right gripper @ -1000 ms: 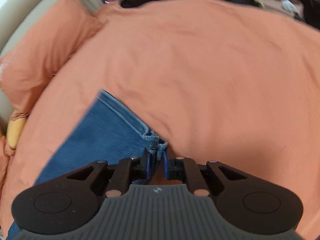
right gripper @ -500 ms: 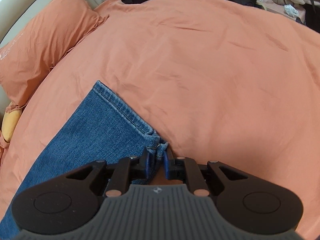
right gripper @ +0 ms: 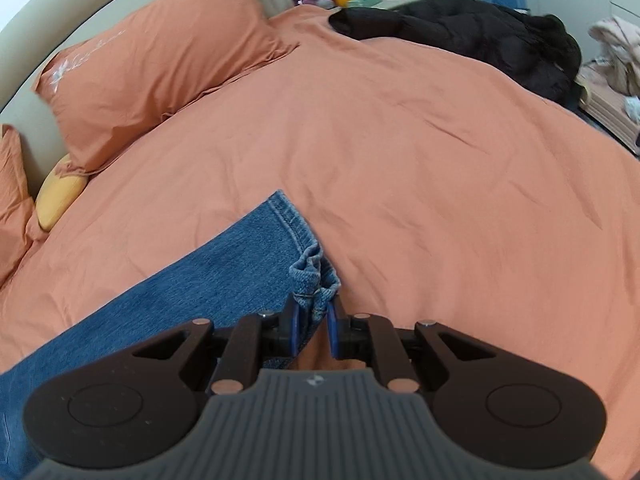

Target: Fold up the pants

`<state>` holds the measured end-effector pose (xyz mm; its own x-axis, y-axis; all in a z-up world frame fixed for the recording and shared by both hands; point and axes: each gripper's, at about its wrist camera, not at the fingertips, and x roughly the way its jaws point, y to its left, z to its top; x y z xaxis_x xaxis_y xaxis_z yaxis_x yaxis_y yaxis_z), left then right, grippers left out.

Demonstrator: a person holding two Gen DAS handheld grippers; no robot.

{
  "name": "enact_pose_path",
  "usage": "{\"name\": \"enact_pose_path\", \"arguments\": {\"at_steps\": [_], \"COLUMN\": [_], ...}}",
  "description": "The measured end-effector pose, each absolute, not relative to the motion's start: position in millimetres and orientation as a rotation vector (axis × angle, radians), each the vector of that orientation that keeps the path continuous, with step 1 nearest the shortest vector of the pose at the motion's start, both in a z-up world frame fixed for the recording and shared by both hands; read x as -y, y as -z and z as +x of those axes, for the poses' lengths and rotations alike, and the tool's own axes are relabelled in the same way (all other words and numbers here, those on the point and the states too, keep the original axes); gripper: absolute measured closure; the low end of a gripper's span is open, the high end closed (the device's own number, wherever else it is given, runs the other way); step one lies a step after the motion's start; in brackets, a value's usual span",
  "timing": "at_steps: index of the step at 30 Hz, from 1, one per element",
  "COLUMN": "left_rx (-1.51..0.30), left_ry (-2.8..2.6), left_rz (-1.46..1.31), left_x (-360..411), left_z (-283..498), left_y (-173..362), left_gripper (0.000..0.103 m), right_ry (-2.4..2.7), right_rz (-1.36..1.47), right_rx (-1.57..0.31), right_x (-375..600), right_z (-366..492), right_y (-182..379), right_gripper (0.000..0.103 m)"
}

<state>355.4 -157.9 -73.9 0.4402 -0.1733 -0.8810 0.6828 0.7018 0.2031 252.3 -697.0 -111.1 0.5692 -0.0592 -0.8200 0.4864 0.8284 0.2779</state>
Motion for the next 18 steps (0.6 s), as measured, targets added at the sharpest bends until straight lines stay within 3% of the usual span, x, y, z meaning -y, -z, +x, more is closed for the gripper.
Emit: {"name": "enact_pose_path", "arguments": {"at_steps": [6,18], "left_rx": [-0.915,-1.015], "left_ry": [0.634,0.688], "left_rz": [0.614,0.537], "left_x": [219.3,294.4], "left_z": [418.7,495.2], "left_y": [115.6,188.2], "left_gripper": [0.07,0.081], "right_ry": [0.29,0.22], "right_rz": [0.491,0.474], "right_rx": [-0.93,-0.964], "right_x": [699.3,709.4], "right_z": [253.2,261.1], "right_y": [111.0,125.4], "right_gripper": [0.095,0.095]}}
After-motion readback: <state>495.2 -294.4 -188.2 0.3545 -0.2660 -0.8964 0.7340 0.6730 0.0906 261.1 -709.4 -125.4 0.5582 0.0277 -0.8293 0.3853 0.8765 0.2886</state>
